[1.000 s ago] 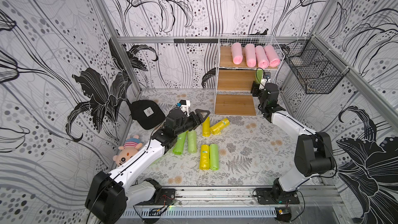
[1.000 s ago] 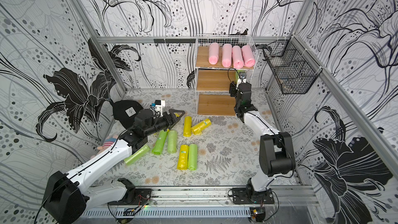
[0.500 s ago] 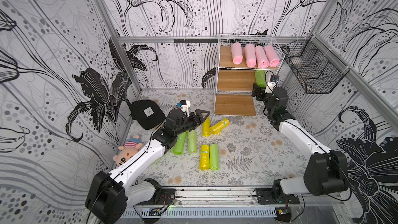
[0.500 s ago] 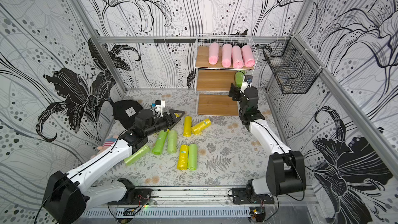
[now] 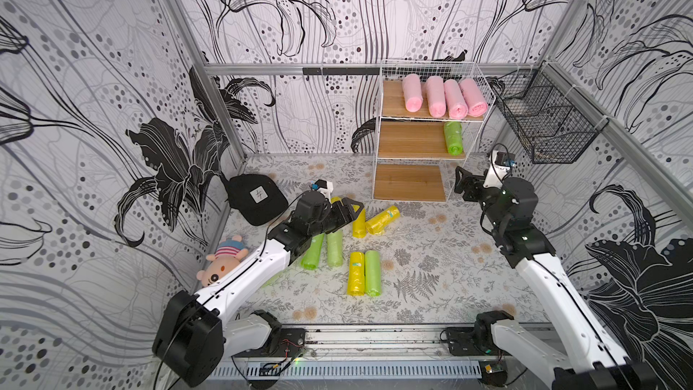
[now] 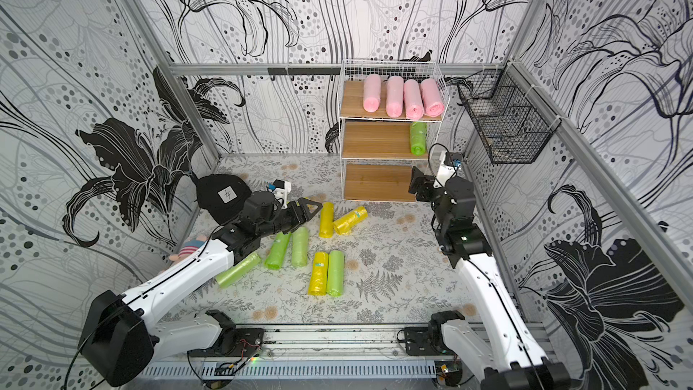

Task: Sort the rolls of trash bags by color and place them on the shelf
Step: Place the roll of trash bags on the shelf, then pick up the roll of trash bags from the center of the board.

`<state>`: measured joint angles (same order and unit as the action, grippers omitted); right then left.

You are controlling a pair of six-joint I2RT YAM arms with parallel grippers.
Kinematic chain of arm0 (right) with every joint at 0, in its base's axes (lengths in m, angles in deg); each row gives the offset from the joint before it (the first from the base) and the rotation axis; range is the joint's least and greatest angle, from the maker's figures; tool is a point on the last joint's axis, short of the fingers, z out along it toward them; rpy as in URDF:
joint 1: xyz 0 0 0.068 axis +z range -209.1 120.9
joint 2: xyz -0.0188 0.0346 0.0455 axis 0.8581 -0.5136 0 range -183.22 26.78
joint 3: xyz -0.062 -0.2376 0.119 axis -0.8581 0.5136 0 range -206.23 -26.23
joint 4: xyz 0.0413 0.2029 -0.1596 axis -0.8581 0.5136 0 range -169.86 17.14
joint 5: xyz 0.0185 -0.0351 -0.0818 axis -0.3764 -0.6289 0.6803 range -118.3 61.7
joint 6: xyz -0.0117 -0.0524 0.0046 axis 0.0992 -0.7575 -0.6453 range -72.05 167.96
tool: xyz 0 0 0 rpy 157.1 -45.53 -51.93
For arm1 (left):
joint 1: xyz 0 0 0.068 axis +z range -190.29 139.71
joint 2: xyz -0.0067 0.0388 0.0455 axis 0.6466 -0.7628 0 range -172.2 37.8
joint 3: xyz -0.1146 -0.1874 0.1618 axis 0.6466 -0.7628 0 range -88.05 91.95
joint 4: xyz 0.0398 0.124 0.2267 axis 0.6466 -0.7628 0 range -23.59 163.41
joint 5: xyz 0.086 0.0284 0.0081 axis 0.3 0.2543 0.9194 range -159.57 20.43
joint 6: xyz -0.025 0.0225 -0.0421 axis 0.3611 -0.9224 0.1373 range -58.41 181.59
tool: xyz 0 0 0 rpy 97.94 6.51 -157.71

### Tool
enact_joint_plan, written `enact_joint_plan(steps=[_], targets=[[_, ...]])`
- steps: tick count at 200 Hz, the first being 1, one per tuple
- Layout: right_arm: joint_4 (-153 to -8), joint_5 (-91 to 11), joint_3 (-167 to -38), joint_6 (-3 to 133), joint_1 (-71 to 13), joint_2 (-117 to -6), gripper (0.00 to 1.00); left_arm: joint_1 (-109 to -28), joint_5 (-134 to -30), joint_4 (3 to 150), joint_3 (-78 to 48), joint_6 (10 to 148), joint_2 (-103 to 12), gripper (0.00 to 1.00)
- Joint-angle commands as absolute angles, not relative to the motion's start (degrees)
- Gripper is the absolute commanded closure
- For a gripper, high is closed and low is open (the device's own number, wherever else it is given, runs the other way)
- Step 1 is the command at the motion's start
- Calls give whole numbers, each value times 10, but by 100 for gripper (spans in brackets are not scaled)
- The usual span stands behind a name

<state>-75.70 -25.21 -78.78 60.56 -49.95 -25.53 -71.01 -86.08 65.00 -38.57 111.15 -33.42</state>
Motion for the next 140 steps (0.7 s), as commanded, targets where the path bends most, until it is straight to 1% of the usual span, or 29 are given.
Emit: enact_joint_plan(steps=[1, 20, 50, 69, 88, 105, 121, 140], targets=[[-588, -313, -774, 648, -476, -233, 12, -737, -797, 537, -359, 1017, -369, 27], [-522, -315, -764, 650, -423, -231, 12, -757, -790, 513, -350, 998, -412, 29], [-508, -369, -737, 681, -363, -268, 13, -803, -788, 471, -315, 972, -468, 30], [-523, -378, -715, 687, -361, -290, 13, -849, -777, 464, -305, 994, -488, 31], [-551, -375, -696, 692, -361, -299, 13, -884, -755, 459, -300, 1025, -492, 36], [-563, -374, -691, 692, -361, -307, 13, -905, -742, 457, -300, 1055, -499, 40], [-569, -370, -688, 690, -361, -312, 13, -920, -740, 460, -303, 1086, -518, 42], [-573, -368, -682, 689, -361, -310, 13, -938, -713, 456, -305, 1117, -532, 44]])
